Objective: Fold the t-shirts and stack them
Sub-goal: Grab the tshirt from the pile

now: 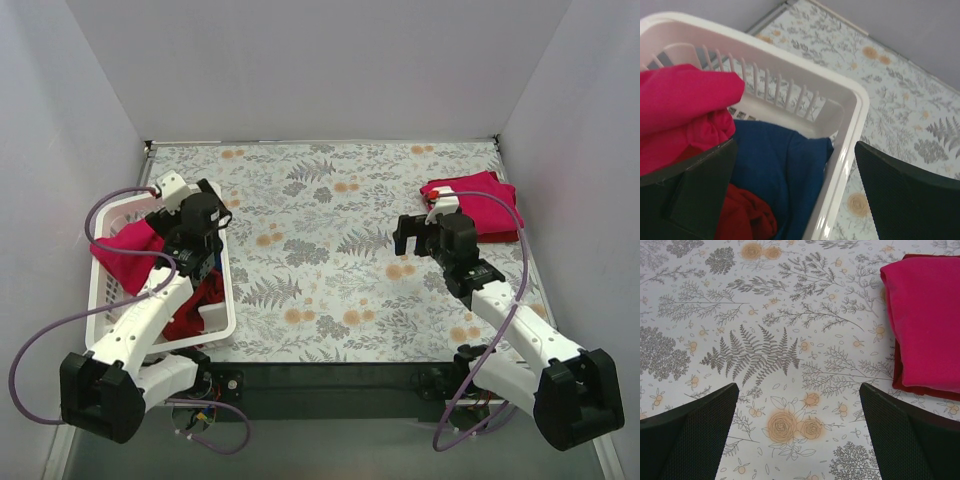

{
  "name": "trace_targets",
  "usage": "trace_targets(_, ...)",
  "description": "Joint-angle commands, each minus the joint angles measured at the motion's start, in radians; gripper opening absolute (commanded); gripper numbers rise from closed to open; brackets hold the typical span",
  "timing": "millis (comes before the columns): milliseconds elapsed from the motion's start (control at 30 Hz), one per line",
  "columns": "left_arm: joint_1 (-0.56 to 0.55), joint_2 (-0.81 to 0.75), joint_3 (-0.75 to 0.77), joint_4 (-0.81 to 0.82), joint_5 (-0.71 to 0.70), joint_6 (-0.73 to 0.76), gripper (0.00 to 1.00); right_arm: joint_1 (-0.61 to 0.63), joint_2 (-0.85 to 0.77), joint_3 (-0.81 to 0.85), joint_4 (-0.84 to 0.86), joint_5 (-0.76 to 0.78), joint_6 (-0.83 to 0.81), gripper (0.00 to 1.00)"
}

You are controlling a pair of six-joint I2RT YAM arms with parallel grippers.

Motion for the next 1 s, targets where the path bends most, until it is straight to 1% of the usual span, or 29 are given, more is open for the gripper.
trace_targets(0, 0.005, -0.031, -0.006, -0.154, 0.077, -0.119, 0.98, -0.001, 0.034, 0.021, 0.021, -0.063, 0.021, 0.98)
trace_targets(33, 0.004, -0.048, -0.019, -0.161, 0.088, -0.139, 0.98, -0.003, 0.041, 0.024, 0.021, -0.083, 0.025, 0.98)
trace_targets(100, 0.002, -0.091, -0.043, -0.232, 0.079, -0.185, 0.95, -0.003, 0.054, 0.027, 0.021, -0.101, 0.035, 0.98)
trace_targets(133, -0.002, -0.103, -0.058, -0.253, 0.079, -0.235, 0.93, -0.001, 0.063, 0.027, 0.023, -0.113, 0.038, 0.98)
trace_targets(167, -0.007, -0.120, -0.063, -0.279, 0.099, -0.248, 0.91, -0.001, 0.069, 0.027, 0.025, -0.118, 0.041, 0.98)
trace_targets(233, -0.010, -0.131, -0.070, -0.328, 0.119, -0.288, 0.89, -0.003, 0.088, 0.029, 0.029, -0.121, 0.048, 0.98)
trace_targets(333, -0.046, -0.125, -0.069, -0.396, 0.100, -0.364, 0.89, -0.001, 0.103, 0.029, 0.029, -0.150, 0.048, 0.98)
trace_targets(367, -0.054, -0.122, -0.064, -0.454, 0.082, -0.390, 0.88, -0.001, 0.104, 0.029, 0.029, -0.149, 0.047, 0.98)
trace_targets(467, -0.085, -0.136, -0.058, -0.555, 0.056, -0.470, 0.88, -0.001, 0.100, 0.025, 0.029, -0.141, 0.047, 0.98)
trace_targets(600, -0.093, -0.169, -0.064, -0.634, 0.082, -0.522, 0.79, -0.001, 0.092, 0.024, 0.029, -0.146, 0.047, 0.98)
trace_targets(700, -0.097, -0.217, -0.086, -0.631, 0.102, -0.527, 0.64, -0.003, 0.094, 0.022, 0.029, -0.150, 0.047, 0.98)
trace_targets(733, -0.099, -0.226, -0.089, -0.626, 0.105, -0.524, 0.52, -0.001, 0.094, 0.022, 0.029, -0.152, 0.047, 0.98)
trace_targets(800, -0.102, -0.235, -0.089, -0.620, 0.117, -0.510, 0.38, -0.001, 0.089, 0.021, 0.029, -0.156, 0.045, 0.98)
trace_targets(833, -0.102, -0.234, -0.086, -0.621, 0.122, -0.507, 0.25, -0.001, 0.085, 0.018, 0.029, -0.152, 0.045, 0.98)
trace_targets(900, -0.103, -0.229, -0.072, -0.617, 0.123, -0.497, 0.02, -0.001, 0.074, 0.016, 0.028, -0.144, 0.044, 0.98)
trace_targets(933, -0.103, -0.232, -0.066, -0.609, 0.120, -0.484, 0.00, -0.001, 0.069, 0.016, 0.028, -0.143, 0.044, 0.98)
trace_targets(967, -0.105, -0.238, -0.061, -0.583, 0.122, -0.466, 0.00, -0.001, 0.063, 0.013, 0.029, -0.140, 0.041, 0.98)
